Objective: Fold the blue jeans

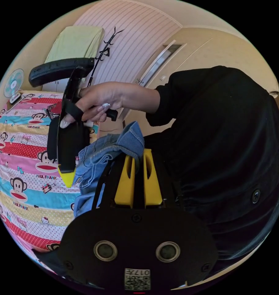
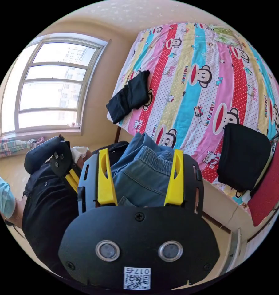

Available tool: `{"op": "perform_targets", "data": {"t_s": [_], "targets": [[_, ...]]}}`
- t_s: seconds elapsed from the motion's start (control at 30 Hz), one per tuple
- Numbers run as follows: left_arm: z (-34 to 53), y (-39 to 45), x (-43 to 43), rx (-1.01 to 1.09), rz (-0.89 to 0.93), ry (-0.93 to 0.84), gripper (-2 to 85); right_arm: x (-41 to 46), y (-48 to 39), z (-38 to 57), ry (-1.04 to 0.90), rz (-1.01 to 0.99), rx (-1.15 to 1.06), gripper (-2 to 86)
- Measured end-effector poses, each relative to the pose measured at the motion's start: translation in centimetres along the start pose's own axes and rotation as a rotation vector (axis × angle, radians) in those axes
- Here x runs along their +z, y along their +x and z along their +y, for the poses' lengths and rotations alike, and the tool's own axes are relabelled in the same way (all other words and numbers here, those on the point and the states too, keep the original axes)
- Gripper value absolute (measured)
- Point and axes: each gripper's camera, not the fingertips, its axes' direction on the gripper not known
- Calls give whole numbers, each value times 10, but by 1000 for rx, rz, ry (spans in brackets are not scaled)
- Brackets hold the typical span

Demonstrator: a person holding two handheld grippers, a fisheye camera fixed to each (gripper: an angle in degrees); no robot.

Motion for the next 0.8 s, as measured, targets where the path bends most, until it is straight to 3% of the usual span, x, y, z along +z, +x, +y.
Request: {"op": "perform_targets", "data": {"t_s": [0.13,0.2,0.33,0.47,0.63,0.77,0.8], "targets": [[-1,-6,12,-17,10,-3,45,74,-11,-14,-255,139,10,241],[0,-9,13,-28,18,15,45,77,6,-9,-212,-61,73,206],[0,-13,16,-61,13,34,48,68,24,1,-139,-272,90,129],[2,-18,13,-98,38,66,51,44,32,20,60,-454,36,73],[21,-30,-16,-195,82,205,70,18,61,52,350,-1008,-86,57],[54,-46,-43,-308,183,369,72,-13,43,71,612,-1336,-421,51],[67,-48,-53,-341,206,454,77,-24,29,73,636,-1297,-475,49]]}}
